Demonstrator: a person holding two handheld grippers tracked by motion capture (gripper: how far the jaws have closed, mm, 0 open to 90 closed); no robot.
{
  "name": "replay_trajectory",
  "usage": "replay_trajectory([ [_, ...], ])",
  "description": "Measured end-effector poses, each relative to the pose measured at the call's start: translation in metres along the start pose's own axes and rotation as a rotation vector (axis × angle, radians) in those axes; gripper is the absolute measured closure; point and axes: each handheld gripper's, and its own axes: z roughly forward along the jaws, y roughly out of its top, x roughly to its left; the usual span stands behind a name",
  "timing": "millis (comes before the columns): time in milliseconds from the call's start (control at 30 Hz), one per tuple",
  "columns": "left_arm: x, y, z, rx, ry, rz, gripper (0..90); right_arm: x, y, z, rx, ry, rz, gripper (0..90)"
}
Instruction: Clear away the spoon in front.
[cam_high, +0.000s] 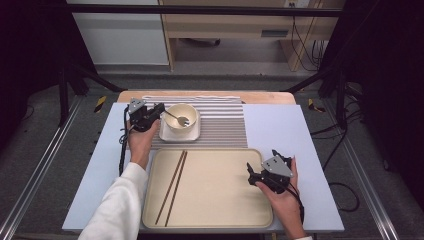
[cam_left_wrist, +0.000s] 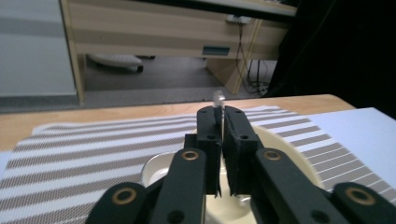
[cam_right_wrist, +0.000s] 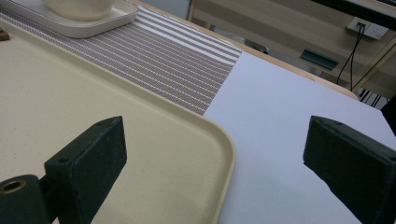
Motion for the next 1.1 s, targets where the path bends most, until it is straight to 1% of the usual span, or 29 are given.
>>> replay_trajectory([
  [33,-0.004,0.003,-0.003,-0.012,0.008,0.024,88.4,0.0,0.0,0.0,0.0,-0.001,-0.002,6.1],
  [100,-0.008,0.008,-0.006,-0.023,-0.003,0.044,88.8,0.001,0.0,0.0,-0.001,-0.003,-0.003,6.1],
  [133,-0.011,0.01,-0.008,-0.028,-0.001,0.062,88.8,0.001,0.0,0.0,-0.002,-0.003,-0.003,6.1],
  [167,-0.012,0.012,-0.011,-0.032,-0.001,0.07,88.9,0.001,0.0,0.0,-0.004,-0.003,-0.004,6.1],
  [333,-0.016,0.025,-0.026,-0.083,-0.017,0.059,88.9,0.001,0.001,0.0,-0.01,-0.006,-0.008,6.1],
  [433,-0.017,0.032,-0.038,-0.108,-0.027,0.046,88.9,0.001,0.0,0.0,-0.01,-0.01,-0.009,6.1],
  [500,-0.018,0.035,-0.046,-0.119,-0.033,0.047,88.9,0.0,0.0,0.0,-0.012,-0.012,-0.001,5.9],
  [600,-0.021,0.04,-0.055,-0.119,-0.04,0.063,88.9,-0.001,0.001,-0.001,-0.028,-0.018,0.004,5.8],
  [700,-0.023,0.043,-0.061,-0.108,-0.045,0.074,88.9,-0.001,0.001,-0.002,-0.041,-0.023,-0.006,5.6],
  [833,-0.026,0.045,-0.068,-0.08,-0.063,0.068,88.9,-0.002,0.002,-0.002,-0.051,-0.019,-0.001,5.4],
  [933,-0.029,0.046,-0.072,-0.075,-0.079,0.068,88.9,-0.003,0.002,-0.003,-0.061,-0.025,0.005,5.4],
  [1000,-0.034,0.047,-0.075,-0.067,-0.095,0.068,88.9,-0.004,0.003,-0.004,-0.071,-0.026,0.012,5.8],
  [1067,-0.039,0.046,-0.077,-0.062,-0.111,0.066,88.9,-0.007,0.003,-0.006,-0.07,-0.018,0.019,6.1],
  [1100,-0.041,0.046,-0.078,-0.061,-0.117,0.065,88.9,-0.009,0.003,-0.007,-0.081,-0.026,0.025,6.4],
])
